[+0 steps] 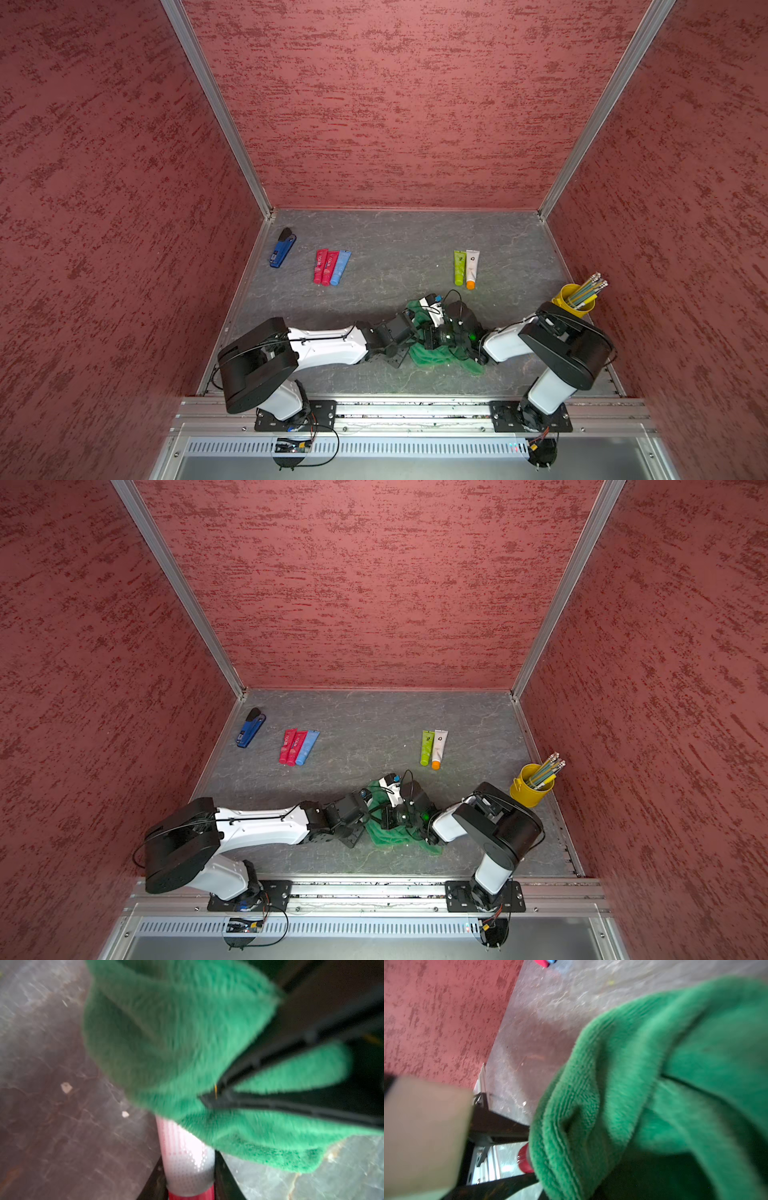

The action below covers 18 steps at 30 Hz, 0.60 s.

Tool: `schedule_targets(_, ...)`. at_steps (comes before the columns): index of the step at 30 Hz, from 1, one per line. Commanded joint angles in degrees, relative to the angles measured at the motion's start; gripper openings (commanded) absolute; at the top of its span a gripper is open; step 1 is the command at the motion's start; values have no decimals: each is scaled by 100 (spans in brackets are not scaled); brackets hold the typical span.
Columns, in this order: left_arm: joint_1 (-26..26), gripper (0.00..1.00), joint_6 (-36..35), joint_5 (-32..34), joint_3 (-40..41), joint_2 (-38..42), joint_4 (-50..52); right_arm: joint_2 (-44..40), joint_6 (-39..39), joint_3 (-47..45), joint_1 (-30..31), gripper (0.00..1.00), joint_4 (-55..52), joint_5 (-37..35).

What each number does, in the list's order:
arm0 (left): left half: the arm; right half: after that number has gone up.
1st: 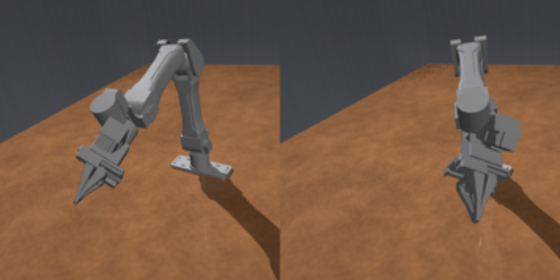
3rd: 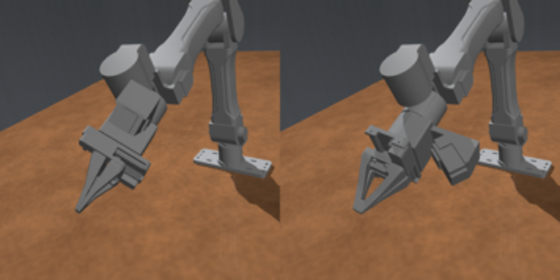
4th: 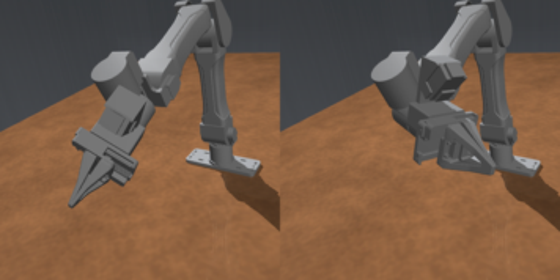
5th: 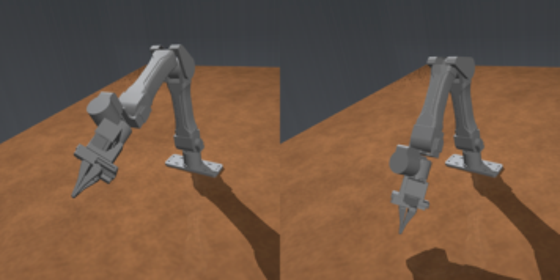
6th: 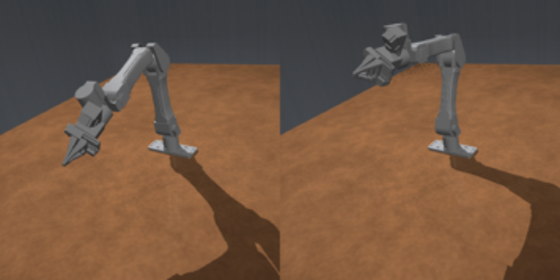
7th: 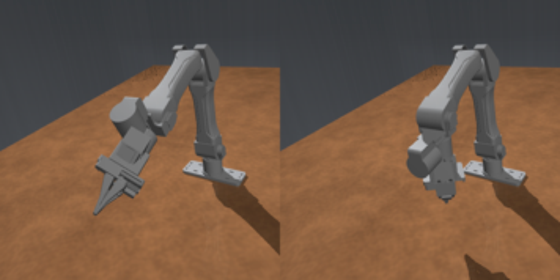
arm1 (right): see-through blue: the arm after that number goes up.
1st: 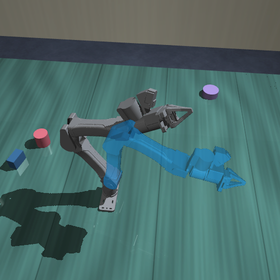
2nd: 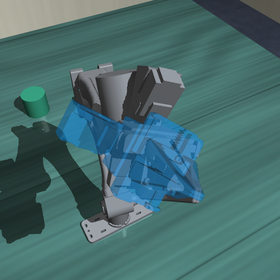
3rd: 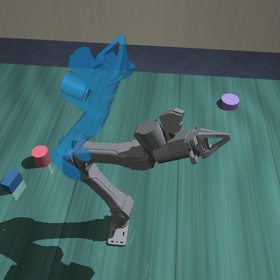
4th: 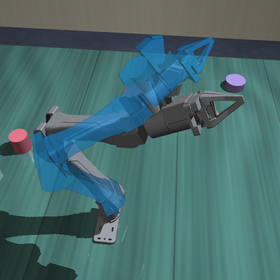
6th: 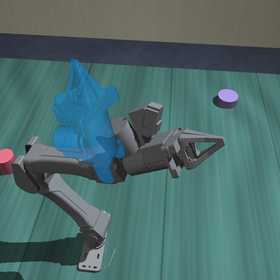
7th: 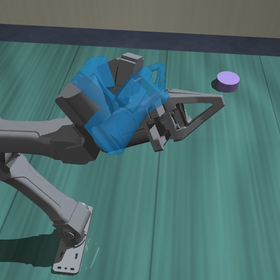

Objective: Wipe the surface of the toothpaste tube
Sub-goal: Wipe the dirt from the toothpaste tube.

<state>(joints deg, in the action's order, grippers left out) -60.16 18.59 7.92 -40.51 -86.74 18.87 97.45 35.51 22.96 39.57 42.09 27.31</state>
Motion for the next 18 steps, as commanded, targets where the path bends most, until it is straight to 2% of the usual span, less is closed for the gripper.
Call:
schedule_targets(1,15,8,-10,-53,42,124,-321,291,-154,68,-657,0,-872,-524)
schedule_targets(6,-28,8,1,-71,70,122,-314,242,-367,534,-1111,0,-1256,-881)
schedule_targets(9,-48,8,-6,-72,61,111,-323,177,-465,719,-1064,0,-1262,-521)
schedule_targets(13,-48,8,-37,-80,18,48,-331,68,-630,935,-618,0,-1584,-320)
schedule_targets(18,-57,8,-82,-63,-88,-49,-314,344,-510,996,14,0,-1529,29)
